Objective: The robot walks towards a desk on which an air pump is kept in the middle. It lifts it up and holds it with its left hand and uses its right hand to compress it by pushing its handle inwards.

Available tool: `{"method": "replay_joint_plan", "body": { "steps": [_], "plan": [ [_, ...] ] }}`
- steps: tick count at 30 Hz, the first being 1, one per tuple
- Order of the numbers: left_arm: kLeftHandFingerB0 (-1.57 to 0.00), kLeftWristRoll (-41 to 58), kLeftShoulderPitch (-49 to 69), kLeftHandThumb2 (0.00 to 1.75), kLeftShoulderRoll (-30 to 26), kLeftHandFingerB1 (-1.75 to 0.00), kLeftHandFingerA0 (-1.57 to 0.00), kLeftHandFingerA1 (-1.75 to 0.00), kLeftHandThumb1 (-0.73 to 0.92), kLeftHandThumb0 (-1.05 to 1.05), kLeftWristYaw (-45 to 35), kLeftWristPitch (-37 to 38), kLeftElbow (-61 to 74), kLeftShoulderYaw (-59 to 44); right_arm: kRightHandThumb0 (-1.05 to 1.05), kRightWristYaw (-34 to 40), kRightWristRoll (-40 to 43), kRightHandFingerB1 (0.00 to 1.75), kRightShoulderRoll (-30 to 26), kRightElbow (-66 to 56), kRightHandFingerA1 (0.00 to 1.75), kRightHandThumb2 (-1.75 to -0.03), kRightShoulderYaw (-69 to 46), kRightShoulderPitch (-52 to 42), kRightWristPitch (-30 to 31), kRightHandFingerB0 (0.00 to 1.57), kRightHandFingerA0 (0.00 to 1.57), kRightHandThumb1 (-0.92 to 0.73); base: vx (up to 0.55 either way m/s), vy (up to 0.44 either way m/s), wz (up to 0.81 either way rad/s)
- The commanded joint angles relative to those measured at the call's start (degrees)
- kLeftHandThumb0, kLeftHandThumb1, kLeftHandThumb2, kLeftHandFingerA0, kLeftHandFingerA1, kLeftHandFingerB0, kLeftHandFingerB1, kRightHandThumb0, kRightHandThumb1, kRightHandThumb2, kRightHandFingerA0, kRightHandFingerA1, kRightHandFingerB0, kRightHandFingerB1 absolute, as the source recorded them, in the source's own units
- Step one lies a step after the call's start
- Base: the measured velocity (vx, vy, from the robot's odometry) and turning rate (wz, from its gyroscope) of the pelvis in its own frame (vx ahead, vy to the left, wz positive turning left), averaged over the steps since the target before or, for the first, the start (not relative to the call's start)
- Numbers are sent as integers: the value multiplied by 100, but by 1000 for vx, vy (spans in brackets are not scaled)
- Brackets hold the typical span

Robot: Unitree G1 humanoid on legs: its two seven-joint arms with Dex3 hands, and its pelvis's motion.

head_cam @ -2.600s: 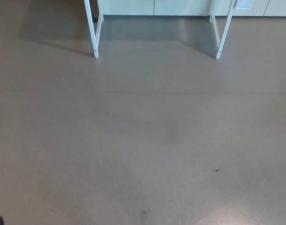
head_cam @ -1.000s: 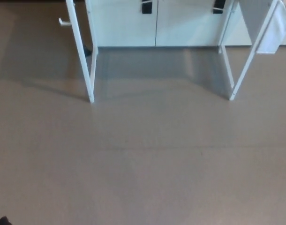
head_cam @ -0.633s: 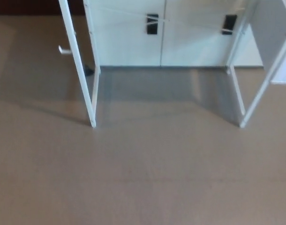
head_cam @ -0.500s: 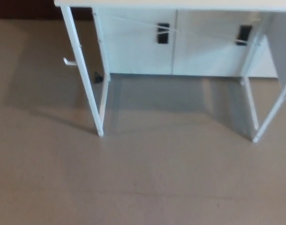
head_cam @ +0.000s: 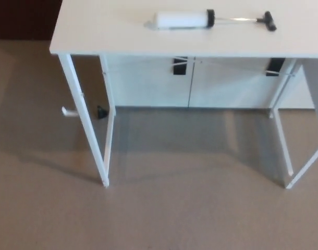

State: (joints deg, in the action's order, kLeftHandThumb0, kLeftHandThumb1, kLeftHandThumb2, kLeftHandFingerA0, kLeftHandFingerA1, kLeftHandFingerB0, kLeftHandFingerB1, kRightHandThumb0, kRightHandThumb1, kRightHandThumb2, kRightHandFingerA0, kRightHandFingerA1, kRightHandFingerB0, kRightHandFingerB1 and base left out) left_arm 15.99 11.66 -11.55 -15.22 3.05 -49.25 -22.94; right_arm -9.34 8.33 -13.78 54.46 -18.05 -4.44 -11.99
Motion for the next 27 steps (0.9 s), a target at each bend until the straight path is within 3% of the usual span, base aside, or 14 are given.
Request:
{"method": "replay_joint_plan", "body": {
  "steps": [1,27],
  "plan": [
    [-39,-93,-20,60,-98,-36,-45,-43,69,-21,43,67,38,61,-28,32,25,40,-41,4,45,-61,-7,49,-43,47,59,-72,381,165,8],
    [-40,-8,-114,61,-171,-37,-44,-44,72,-20,-77,46,-43,46,-29,147,0,40,-20,87,45,-60,68,224,34,50,64,-70,169,-19,-6]
  ]
}}
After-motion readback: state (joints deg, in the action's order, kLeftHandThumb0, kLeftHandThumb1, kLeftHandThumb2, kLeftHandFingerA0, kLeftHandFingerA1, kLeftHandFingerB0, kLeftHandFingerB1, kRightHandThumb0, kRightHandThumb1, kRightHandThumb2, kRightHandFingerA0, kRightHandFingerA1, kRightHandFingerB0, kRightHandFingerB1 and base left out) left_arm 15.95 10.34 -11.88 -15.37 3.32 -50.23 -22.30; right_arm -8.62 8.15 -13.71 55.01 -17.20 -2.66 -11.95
